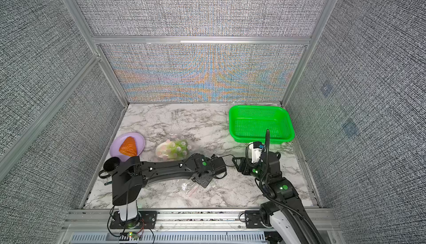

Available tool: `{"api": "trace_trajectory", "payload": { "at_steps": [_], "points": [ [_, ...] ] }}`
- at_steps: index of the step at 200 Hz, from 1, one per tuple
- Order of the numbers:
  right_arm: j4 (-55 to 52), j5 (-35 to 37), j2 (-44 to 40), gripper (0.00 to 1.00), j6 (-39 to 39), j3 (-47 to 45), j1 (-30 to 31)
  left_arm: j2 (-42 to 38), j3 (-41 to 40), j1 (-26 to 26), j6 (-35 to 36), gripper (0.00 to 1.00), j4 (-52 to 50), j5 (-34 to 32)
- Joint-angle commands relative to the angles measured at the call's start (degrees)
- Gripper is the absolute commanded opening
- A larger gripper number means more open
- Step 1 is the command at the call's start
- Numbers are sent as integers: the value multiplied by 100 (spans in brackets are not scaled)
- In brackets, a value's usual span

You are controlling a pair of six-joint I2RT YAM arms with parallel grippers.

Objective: Open the zip-top bag and take out the chinese cabbages
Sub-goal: Open the zipper of the food storage bag at the center of the board.

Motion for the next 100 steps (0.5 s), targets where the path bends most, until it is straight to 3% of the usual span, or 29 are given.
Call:
{"api": "trace_trajectory", "payload": {
  "at_steps": [1, 36, 57, 78, 100],
  "points": [
    [1470, -1045, -249, 59, 1110, -540, 11, -205, -82, 129, -43, 0, 367, 320],
    [3421, -1470, -438, 46, 2804, -1733, 60, -610, -424, 360, -117, 0, 933, 772],
    [3803, -1512, -315, 38, 2946, -1861, 245, -782, -553, 475, -148, 0, 1130, 932],
    [3975, -1468, 12, 24, 2946, -1806, 555, -864, -582, 553, -132, 0, 1216, 999],
    [4377, -1305, 569, 0, 2988, -1731, 995, -875, -525, 610, -80, 0, 1212, 1016]
  ]
}}
